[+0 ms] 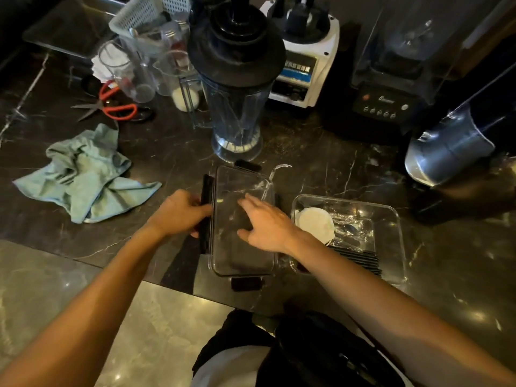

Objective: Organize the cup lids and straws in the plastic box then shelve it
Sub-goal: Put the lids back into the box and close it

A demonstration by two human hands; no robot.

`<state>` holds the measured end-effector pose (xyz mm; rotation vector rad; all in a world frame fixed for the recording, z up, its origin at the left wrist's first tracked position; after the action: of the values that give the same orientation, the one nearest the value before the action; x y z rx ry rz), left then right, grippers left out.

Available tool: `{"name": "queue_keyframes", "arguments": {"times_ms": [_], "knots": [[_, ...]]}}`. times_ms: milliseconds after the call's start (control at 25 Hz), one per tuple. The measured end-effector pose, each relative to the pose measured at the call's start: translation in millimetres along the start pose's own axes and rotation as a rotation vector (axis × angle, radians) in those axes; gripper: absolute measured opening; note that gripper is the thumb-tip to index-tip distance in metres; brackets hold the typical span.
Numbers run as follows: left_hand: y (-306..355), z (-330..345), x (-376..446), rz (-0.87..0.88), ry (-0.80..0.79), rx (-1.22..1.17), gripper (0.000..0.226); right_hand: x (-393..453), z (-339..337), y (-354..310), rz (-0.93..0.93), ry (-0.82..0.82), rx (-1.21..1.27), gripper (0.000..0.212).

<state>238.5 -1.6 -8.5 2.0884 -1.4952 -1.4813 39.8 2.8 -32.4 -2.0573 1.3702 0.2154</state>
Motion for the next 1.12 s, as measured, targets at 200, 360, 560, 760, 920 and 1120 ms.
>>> {"name": "queue_keyframes", "arguments": {"times_ms": [200,360,560,760,920,1120], "knots": [[66.9,-1.2,-43.9,0.151,-0.072,-0.285,0.013,-41.0,-37.7,11.3,-0.034,-0.031,0.527,0.054],[112.7,2.8,-75.2,0.214,-0.042,-0.472,0.014,-80.4,-49.5,32.6,-0.118,-0.075,0.860,0.026],[167.6,15.9,-100.2,0.266,-0.071,-0.785,0.012,-146.5,-66.8,92.6,-0.172,0.045,1.245,0.065],[218.3,55.6,-95.0,0.231,-0.143,-1.026,0.020,-198.0,-84.7,140.0,-0.263,0.168,1.383,0.101],[241.8,89.8,-93.3,0.276,-0.165,-1.053,0.018,-202.3,-88.4,158.8,0.001,0.629,1.070,0.033],[243.4,110.3,-89.4,0.431,-0.044,-0.725,0.023,-216.1,-98.0,175.8,0.044,0.816,1.122,0.035]]}}
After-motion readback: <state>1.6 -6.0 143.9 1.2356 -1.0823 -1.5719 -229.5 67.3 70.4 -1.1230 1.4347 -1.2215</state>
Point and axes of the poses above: each hand's wrist, its own x-axis towards the middle knuckle, its own z-axis out of the palm, y = z × x, the point moved 3 cm from there along x, towards the middle knuckle, and after that the axes turned 1 degree about y, right-handed, at the moved point
